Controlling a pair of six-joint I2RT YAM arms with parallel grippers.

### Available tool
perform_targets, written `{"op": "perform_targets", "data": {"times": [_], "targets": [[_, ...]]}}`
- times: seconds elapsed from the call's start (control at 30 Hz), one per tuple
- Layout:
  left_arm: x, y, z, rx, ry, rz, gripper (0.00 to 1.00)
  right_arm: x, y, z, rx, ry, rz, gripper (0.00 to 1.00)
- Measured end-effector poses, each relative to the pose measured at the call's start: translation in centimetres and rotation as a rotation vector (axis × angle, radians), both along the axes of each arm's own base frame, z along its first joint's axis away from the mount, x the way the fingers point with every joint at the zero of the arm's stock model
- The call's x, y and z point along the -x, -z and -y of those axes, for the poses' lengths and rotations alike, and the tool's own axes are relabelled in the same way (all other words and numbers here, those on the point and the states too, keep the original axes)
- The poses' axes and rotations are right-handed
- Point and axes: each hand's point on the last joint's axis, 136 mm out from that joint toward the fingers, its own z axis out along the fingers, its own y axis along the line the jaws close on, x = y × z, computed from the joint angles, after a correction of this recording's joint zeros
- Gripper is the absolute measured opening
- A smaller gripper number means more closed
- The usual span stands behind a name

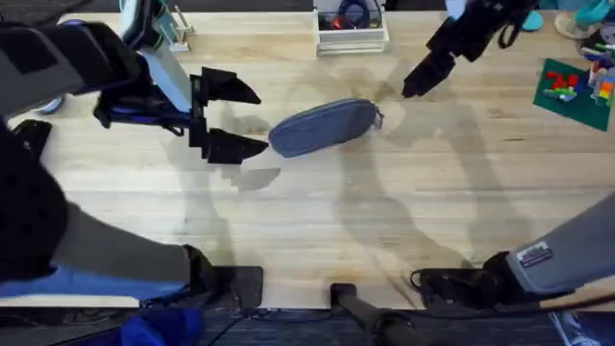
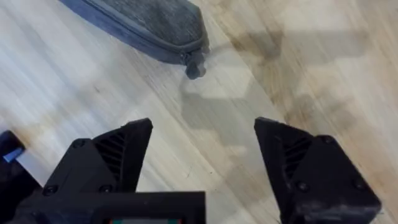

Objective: Unzip the bag, pick up the pens from the table one at a time and place them inside, then zip the bag closed.

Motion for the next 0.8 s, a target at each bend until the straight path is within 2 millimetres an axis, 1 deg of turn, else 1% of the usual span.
{"op": "perform_targets", "data": {"times": [0.17, 0.27, 0.4, 0.57, 0.67, 0.7, 0.8], "targets": [[1.0, -1.3, -0.2, -0.069, -0.010, -0.024, 0.997, 1.2, -2.6, 0.3, 0.001, 0.040, 0.038, 0.995], [1.7, -2.1, -0.4, -0.111, -0.039, -0.046, 0.996, 2.3, -3.7, 0.9, 0.023, 0.076, 0.035, 0.993], [3.0, -3.8, -0.5, -0.156, -0.094, -0.078, 0.997, 4.3, -5.0, 1.5, 0.041, 0.118, 0.018, 0.995], [5.8, -6.3, 0.0, -0.196, -0.157, -0.107, 0.995, 6.8, -7.2, 1.8, 0.038, 0.174, 0.018, 0.995], [7.3, -7.4, 0.0, -0.229, -0.201, -0.103, 0.996, 8.4, -8.5, 2.1, 0.034, 0.204, 0.030, 0.995], [8.8, -8.1, 0.1, -0.261, -0.253, -0.109, 0.994, 10.2, -9.7, 2.3, 0.029, 0.225, 0.036, 0.996], [10.2, -8.7, 0.2, -0.283, -0.293, -0.108, 0.996, 12.0, -10.5, 2.5, 0.031, 0.238, 0.024, 0.996]]}}
